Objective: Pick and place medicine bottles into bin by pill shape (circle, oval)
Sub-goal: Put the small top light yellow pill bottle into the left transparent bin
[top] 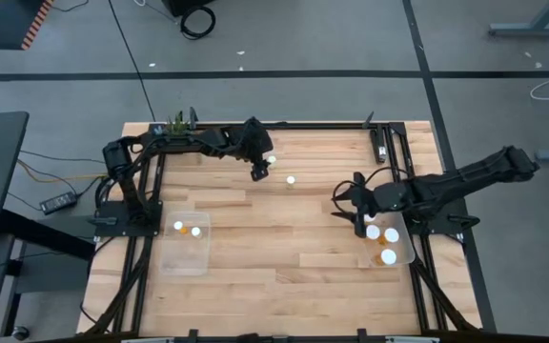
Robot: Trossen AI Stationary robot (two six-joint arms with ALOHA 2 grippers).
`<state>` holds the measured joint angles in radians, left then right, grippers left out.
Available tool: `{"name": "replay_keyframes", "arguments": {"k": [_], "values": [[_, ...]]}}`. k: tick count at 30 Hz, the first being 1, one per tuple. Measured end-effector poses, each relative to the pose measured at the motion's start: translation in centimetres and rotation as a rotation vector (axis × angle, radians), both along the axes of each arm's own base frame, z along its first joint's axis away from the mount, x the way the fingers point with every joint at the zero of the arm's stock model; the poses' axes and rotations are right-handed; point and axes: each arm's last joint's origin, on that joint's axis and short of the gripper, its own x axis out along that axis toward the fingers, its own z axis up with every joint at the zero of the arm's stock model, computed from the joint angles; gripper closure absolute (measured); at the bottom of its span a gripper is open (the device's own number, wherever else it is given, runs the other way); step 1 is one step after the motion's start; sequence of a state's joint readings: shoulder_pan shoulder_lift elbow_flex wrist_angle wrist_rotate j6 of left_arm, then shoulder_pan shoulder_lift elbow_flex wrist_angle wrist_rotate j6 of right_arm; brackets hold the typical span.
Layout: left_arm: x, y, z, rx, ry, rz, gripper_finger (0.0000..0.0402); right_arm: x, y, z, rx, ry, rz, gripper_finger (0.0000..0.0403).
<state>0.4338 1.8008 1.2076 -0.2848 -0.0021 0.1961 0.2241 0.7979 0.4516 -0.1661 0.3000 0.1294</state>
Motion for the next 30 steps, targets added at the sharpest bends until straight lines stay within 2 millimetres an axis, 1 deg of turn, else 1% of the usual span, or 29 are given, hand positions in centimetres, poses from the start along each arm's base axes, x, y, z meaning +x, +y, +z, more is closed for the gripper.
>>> {"name": "replay_keyframes", "arguments": {"k": [5, 12, 14, 18, 23, 30], "values": [[0.0, 0.1, 0.0, 0.034, 0.01, -0.052, 0.0125, 0.9, -0.3, -0.8, -0.02, -0.058, 0.015, 0.0194], [0.6, 0.3, 0.2, 0.111, -0.024, -0.116, 0.0118, 1.8, -0.9, -1.8, -0.007, -0.028, 0.031, 0.0194], [1.0, 0.4, -0.1, 0.122, -0.045, -0.115, 0.0118, 2.1, -1.0, -1.8, -0.014, -0.032, 0.038, 0.0194], [1.3, 0.7, -1.6, 0.096, -0.017, -0.1, 0.0118, 2.3, -1.3, -1.9, -0.022, -0.039, 0.051, 0.0194], [1.5, 0.8, -2.9, 0.077, 0.008, -0.095, 0.0118, 2.3, -1.6, -1.8, -0.019, -0.047, 0.053, 0.0194], [1.7, 0.9, -3.4, 0.064, 0.007, -0.079, 0.0118, 2.4, -1.9, -1.8, -0.019, -0.044, 0.058, 0.0194]]}}
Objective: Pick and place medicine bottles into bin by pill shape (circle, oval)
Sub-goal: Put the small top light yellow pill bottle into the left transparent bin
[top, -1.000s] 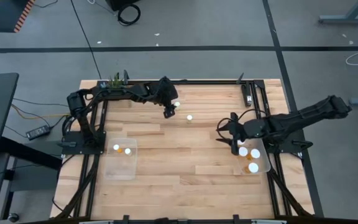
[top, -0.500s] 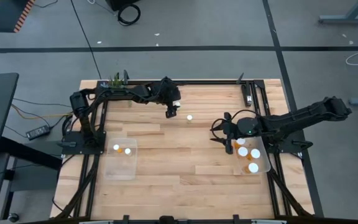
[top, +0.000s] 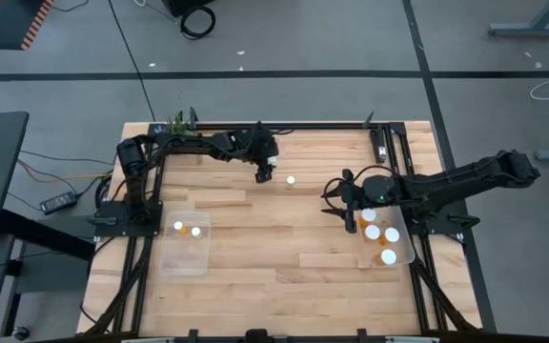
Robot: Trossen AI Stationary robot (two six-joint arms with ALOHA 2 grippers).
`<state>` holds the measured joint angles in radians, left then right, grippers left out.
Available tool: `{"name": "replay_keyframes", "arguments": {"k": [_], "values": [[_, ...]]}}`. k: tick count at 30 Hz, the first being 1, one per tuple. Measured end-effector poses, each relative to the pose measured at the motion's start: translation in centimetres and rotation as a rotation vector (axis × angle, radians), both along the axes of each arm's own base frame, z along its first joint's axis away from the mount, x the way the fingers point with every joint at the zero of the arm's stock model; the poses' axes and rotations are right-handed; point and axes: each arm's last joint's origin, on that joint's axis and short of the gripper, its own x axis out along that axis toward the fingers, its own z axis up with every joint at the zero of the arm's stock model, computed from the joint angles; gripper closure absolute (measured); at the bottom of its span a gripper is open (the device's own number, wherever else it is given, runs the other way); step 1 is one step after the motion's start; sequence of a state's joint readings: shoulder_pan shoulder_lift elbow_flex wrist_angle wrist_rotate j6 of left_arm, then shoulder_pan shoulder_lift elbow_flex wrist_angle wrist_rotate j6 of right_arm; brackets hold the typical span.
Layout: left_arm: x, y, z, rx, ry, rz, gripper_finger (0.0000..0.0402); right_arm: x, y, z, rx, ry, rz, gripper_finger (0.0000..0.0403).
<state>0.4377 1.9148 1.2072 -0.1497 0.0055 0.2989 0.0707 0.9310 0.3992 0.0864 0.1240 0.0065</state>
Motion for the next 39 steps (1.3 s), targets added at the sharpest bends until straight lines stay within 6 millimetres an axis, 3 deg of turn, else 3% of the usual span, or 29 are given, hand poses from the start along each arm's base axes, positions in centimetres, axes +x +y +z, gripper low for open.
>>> {"name": "replay_keyframes", "arguments": {"k": [17, 34, 39], "values": [[0.0, 0.1, -0.5, -0.036, 0.002, 0.039, 0.0159, 0.0, 0.0, 0.0, -0.007, 0.001, 0.008, 0.0194], [0.4, -0.6, -0.5, -0.048, -0.012, 0.04, 0.026, 0.0, 0.0, 0.0, -0.002, 0.003, 0.005, 0.0194], [0.2, -1.0, 0.6, -0.045, -0.025, 0.034, 0.0279, 0.0, 0.0, -0.1, 0.0, 0.012, 0.004, 0.0194]]}}
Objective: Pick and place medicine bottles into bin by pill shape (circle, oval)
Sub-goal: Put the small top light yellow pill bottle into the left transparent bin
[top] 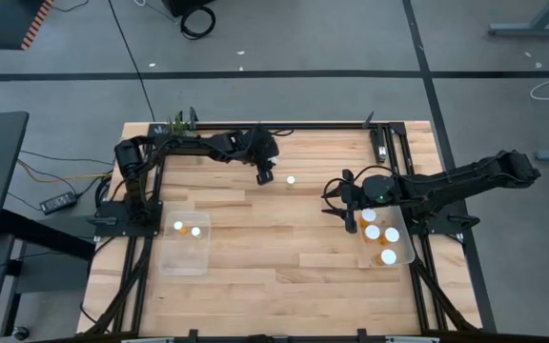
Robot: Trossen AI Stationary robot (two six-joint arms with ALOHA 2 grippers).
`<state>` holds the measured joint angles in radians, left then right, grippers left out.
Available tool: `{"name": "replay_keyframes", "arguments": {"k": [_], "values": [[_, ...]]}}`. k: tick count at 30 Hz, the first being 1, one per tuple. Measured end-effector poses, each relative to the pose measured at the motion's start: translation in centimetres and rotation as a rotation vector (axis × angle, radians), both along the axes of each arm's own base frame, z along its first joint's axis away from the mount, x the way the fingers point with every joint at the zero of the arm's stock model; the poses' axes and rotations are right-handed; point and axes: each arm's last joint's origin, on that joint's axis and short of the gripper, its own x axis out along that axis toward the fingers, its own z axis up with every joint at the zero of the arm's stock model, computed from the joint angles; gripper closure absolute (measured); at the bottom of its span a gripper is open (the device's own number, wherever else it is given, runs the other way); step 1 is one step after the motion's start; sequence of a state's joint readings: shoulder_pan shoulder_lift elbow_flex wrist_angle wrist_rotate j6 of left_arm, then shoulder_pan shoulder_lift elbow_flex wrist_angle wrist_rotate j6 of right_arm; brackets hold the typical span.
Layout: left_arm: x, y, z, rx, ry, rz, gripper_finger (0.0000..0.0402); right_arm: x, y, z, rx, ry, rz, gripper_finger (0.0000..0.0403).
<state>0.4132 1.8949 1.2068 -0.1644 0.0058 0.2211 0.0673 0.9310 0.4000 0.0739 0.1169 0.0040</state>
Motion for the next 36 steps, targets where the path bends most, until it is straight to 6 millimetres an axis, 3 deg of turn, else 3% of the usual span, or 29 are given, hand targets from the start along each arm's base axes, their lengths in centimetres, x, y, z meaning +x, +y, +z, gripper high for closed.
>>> {"name": "replay_keyframes", "arguments": {"k": [8, 18, 21, 25, 36], "values": [[-1.0, -1.6, 3.4, -0.048, -0.039, 0.029, 0.0249, 0.0, 0.0, 0.0, 0.003, 0.0, -0.001, 0.0194], [-1.5, -5.8, 5.9, -0.127, -0.042, -0.035, 0.0304, 0.0, 0.1, 0.0, -0.003, -0.003, 0.022, 0.0194], [-1.4, -5.7, 5.6, -0.084, -0.027, 0.019, 0.0313, 0.1, 0.1, 0.2, -0.007, -0.02, 0.03, 0.0194], [-1.0, -4.3, 3.7, -0.085, 0.005, 0.113, 0.0301, 0.1, 0.1, 0.3, 0.001, -0.03, 0.046, 0.0194], [0.2, -1.8, -0.4, -0.118, 0.015, 0.203, 0.0172, 0.2, 0.1, 0.4, 0.003, -0.04, 0.047, 0.0194]]}}
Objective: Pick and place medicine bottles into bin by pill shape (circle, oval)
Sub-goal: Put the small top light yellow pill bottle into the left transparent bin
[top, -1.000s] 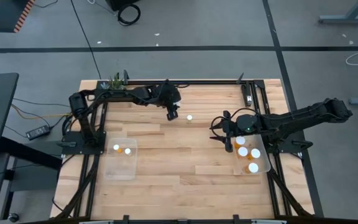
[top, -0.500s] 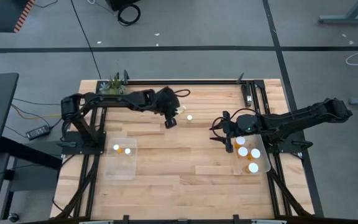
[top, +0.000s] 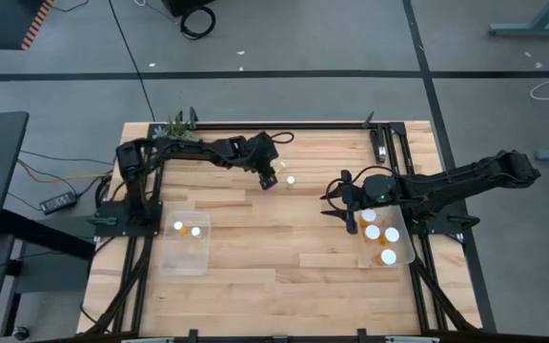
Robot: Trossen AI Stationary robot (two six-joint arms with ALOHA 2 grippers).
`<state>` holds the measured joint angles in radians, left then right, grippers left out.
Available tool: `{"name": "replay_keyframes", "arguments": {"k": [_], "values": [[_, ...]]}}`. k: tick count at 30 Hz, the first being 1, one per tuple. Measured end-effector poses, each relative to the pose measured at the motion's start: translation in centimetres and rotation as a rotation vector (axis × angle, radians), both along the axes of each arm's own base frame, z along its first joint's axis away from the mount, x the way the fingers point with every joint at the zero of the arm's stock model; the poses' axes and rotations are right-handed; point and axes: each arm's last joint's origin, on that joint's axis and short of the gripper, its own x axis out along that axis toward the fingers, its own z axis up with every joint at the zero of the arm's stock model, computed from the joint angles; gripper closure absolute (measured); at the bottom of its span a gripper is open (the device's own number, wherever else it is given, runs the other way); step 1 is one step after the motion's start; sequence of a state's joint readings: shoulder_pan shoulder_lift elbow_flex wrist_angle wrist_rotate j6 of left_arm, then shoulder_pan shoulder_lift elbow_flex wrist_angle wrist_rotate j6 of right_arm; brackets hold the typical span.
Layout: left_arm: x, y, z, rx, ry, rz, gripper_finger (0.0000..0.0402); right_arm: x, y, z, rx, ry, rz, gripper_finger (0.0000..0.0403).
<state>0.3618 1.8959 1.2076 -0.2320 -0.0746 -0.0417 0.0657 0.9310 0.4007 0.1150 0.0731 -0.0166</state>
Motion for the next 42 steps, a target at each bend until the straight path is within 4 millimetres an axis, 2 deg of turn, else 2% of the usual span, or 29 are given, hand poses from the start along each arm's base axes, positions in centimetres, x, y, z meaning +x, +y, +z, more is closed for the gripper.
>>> {"name": "replay_keyframes", "arguments": {"k": [4, 8, 20, 34, 38, 42], "values": [[0.3, 0.1, -1.5, -0.009, 0.025, 0.0, 0.0138, 0.0, -0.1, 0.0, -0.002, -0.001, -0.003, 0.0194], [0.6, -0.1, -2.5, -0.017, 0.045, -0.008, 0.0128, 0.0, -0.2, 0.0, -0.002, -0.001, -0.011, 0.0194], [1.4, -0.3, -4.6, 0.017, 0.065, -0.004, 0.0176, 0.0, -0.2, 0.0, 0.007, -0.001, -0.006, 0.0194], [1.3, -0.6, -4.4, 0.027, 0.081, -0.007, 0.0302, 0.0, -0.2, -0.1, 0.015, 0.013, -0.01, 0.0194], [0.9, -0.7, -3.8, 0.038, 0.107, -0.014, 0.0302, -0.1, -0.2, -0.2, 0.017, 0.018, -0.012, 0.0194], [0.5, -0.8, -1.9, 0.068, 0.09, -0.017, 0.0281, 0.2, -0.2, 0.7, 0.021, -0.004, -0.014, 0.0194]]}}
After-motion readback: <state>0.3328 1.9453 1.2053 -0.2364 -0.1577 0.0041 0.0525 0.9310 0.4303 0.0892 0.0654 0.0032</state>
